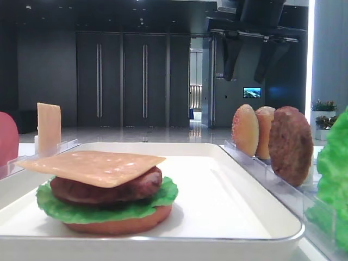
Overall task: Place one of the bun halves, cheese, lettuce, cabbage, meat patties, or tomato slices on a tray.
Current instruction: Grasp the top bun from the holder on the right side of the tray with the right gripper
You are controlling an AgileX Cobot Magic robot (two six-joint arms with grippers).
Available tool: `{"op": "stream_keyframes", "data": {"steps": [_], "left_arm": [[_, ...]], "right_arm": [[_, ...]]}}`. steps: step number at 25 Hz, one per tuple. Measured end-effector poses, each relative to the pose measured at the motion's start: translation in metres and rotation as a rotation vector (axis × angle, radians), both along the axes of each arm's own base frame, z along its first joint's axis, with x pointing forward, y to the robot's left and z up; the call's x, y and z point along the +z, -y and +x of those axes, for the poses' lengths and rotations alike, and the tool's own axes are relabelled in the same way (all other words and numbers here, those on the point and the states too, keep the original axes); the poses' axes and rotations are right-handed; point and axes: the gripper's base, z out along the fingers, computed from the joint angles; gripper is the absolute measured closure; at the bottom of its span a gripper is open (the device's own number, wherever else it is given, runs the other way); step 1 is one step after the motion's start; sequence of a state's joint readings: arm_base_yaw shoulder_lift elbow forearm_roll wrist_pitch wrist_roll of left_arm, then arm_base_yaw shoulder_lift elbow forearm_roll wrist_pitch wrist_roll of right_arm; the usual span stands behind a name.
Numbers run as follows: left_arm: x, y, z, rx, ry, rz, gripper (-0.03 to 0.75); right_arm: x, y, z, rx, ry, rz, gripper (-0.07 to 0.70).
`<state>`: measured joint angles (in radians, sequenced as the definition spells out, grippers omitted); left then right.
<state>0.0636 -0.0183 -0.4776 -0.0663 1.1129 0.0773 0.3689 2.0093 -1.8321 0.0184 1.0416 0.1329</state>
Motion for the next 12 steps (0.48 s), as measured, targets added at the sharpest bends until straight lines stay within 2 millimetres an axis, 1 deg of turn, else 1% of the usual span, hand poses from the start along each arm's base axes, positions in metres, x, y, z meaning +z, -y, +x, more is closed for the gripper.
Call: {"op": "stream_keyframes", "data": {"steps": [5, 12], "left_arm": [[0.0, 0.0, 0.0, 0.0, 0.0, 0.0, 0.722], [0.0, 0.0, 0.0, 0.0, 0.0, 0.0, 0.722]], "right_arm": [[-0.005, -0.001, 0.003, 0.0, 0.008, 0.003, 0.212], [-0.023, -0.003, 0.009, -0.001, -0.028, -0.01, 0.212]]}}
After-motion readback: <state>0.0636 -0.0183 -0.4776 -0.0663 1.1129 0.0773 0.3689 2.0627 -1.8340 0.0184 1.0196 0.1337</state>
